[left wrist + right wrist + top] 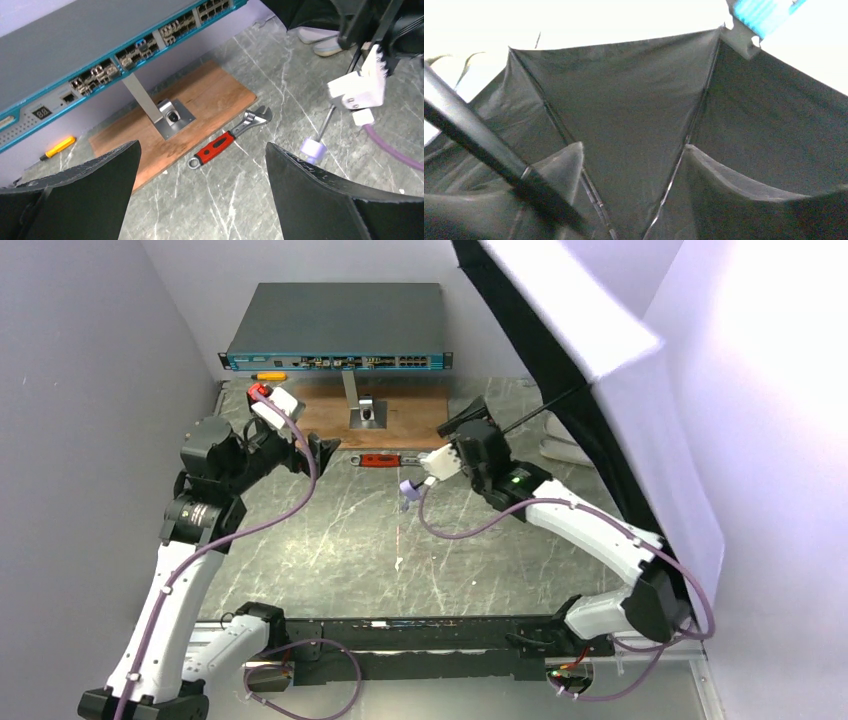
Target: Open the umbrella
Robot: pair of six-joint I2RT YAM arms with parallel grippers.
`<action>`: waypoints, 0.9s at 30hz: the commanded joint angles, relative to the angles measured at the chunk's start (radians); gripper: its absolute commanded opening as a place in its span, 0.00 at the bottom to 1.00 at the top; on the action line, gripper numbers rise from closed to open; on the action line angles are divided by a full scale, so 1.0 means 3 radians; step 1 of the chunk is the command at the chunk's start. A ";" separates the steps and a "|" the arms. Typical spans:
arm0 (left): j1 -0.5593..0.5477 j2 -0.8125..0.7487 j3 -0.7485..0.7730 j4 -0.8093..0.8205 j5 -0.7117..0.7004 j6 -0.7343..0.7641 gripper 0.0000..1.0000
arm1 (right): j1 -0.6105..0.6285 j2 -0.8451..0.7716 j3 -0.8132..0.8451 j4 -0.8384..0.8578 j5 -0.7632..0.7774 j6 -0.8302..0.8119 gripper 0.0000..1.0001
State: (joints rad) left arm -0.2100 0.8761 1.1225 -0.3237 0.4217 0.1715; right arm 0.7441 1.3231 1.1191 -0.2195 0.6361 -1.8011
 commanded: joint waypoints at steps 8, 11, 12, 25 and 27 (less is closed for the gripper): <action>0.0306 -0.0210 -0.0132 -0.0935 0.0195 0.0288 1.00 | 0.1038 0.0311 -0.0248 0.0375 -0.0194 0.1687 1.00; 0.0380 -0.0105 -0.0091 -0.1236 0.0215 0.0417 1.00 | 0.1298 0.0409 -0.0180 -0.0074 -0.0534 0.2405 1.00; 0.0401 -0.0070 -0.0072 -0.1336 0.0205 0.0446 1.00 | 0.1372 0.0455 -0.0217 -0.0156 -0.0620 0.2529 1.00; 0.1070 0.0418 0.0014 -0.1830 0.0486 0.0241 1.00 | 0.1493 0.0823 -0.0322 0.0435 -0.1638 0.3591 1.00; 0.1099 0.0538 0.0117 -0.1890 0.0450 0.0149 1.00 | 0.1493 0.0937 -0.0284 0.0565 -0.1605 0.3896 1.00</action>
State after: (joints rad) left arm 0.0959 0.9592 1.0943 -0.8345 0.5308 0.2714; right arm 1.1954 1.5555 1.0130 -0.1951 0.2119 -0.8410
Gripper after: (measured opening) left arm 0.996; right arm 0.994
